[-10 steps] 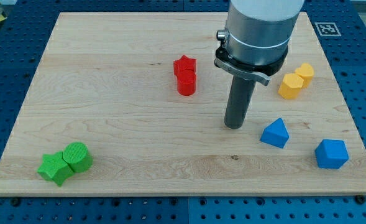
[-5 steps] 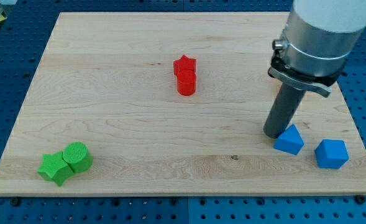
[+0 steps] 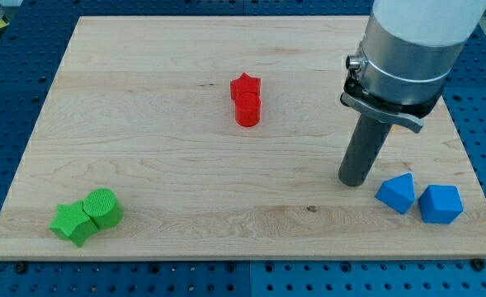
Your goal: Move the blue triangle top left of the blue cube
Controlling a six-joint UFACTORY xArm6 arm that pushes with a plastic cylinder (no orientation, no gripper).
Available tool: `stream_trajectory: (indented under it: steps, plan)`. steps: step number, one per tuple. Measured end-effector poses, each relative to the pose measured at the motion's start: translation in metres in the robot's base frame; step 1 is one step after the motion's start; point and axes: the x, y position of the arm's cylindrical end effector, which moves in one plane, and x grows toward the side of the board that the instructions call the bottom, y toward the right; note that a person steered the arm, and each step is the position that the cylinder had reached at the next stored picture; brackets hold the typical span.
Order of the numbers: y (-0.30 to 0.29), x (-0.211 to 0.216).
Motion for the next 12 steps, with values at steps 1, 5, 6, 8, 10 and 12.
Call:
stream_trajectory:
  steps: [1, 5, 6, 8, 10, 12]
  plan:
    - [0.000, 0.014]
    - [0.050, 0.029]
    - [0.066, 0.029]
    - [0.079, 0.029]
    - [-0.042, 0.029]
    - [-0.085, 0.029]
